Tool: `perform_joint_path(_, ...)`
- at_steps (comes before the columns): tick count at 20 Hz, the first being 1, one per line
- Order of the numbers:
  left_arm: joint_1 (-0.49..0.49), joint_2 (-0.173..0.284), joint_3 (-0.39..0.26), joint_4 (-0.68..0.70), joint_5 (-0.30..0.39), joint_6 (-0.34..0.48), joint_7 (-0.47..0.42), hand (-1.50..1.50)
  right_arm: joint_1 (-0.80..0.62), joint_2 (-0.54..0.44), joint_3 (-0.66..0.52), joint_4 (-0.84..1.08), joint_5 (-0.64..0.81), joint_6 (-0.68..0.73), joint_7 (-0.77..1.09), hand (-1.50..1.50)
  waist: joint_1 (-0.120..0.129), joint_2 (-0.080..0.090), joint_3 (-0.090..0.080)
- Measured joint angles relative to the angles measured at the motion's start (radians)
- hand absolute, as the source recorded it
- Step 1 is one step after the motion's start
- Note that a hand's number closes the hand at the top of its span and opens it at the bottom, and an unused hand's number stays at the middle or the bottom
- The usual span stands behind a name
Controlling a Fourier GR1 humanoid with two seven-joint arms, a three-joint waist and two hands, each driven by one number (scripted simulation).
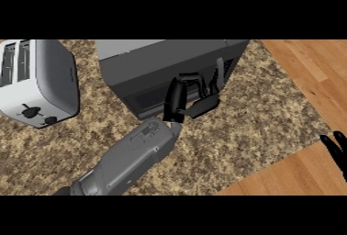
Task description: Pick up the milk, place it into the microwave and close the microwave
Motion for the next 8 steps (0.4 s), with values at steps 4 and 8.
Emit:
perform_joint_path(4,-0.003,0.000,-0.003,0.007,0.012,0.003,-0.015,1.50,0.010,-0.013,-0.006,-0.015,-0.021,0.009,0.011,-1.50,-0.004,0.000,0.000)
perform_joint_path(8,-0.011,0.000,-0.009,0.014,0.027,0.000,-0.025,1.50,0.019,-0.028,-0.012,-0.028,-0.041,0.020,0.025,-1.50,-0.005,0.002,0.000)
